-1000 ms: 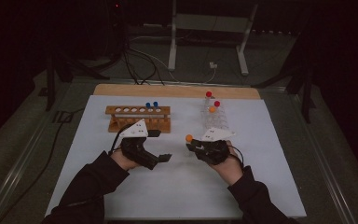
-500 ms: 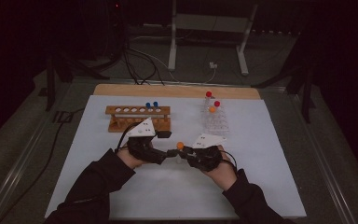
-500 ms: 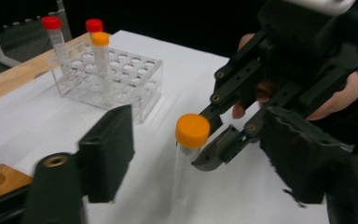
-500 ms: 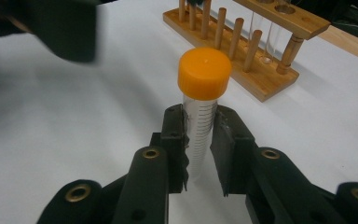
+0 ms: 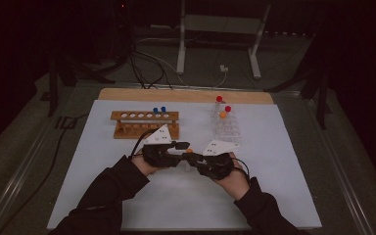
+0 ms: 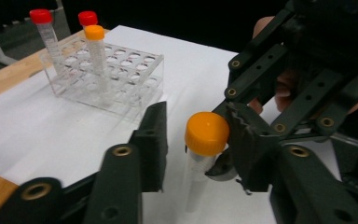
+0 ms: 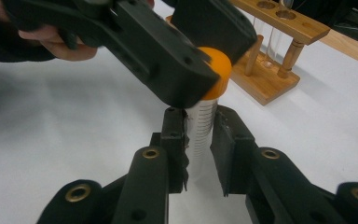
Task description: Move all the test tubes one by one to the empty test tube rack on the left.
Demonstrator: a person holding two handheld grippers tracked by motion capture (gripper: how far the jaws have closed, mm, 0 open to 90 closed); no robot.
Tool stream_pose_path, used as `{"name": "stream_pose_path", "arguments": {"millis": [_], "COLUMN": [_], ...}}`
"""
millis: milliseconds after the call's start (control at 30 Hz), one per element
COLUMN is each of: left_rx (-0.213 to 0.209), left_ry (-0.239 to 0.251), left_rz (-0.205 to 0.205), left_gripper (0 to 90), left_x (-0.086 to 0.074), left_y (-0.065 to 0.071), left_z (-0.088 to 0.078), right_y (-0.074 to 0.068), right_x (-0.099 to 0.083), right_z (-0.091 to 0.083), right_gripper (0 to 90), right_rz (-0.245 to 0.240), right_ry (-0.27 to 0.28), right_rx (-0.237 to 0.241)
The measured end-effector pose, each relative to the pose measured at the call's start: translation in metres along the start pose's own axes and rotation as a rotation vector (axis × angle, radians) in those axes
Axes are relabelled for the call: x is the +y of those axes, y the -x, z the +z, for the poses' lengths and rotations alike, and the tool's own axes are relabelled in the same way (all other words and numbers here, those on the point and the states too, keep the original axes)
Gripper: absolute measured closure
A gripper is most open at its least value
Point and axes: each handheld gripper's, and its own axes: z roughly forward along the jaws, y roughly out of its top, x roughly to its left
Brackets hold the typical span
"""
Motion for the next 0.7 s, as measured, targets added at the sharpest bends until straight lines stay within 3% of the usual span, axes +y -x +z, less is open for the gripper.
{"name": "stream_pose_path", "arguments": {"millis": [133,400,500,700], "left_rx": [0.002,-0.002,0.006,0.062], "left_ry": [0.011,0.008,0.002,-0.006], "left_rz": [0.003,0.014,0.028,0.041], "left_gripper": [70.0,71.7,71.8,71.8], "left_x": [0.0,0.0,0.002,0.005], "left_y": [0.0,-0.001,-0.001,-0.007], "left_z": [0.002,0.001,-0.003,-0.019], "right_y": [0.002,0.003,0.004,0.007], "right_x": [-0.001,-0.001,-0.001,-0.001], "right_z": [0.0,0.0,-0.001,-0.006], "right_gripper": [75.2,74.1,64.1,45.8], "right_rz": [0.009,0.014,0.028,0.051], "right_ry": [0.001,0.01,0.019,0.058], "right_rx": [-0.005,-0.002,0.02,0.008]}}
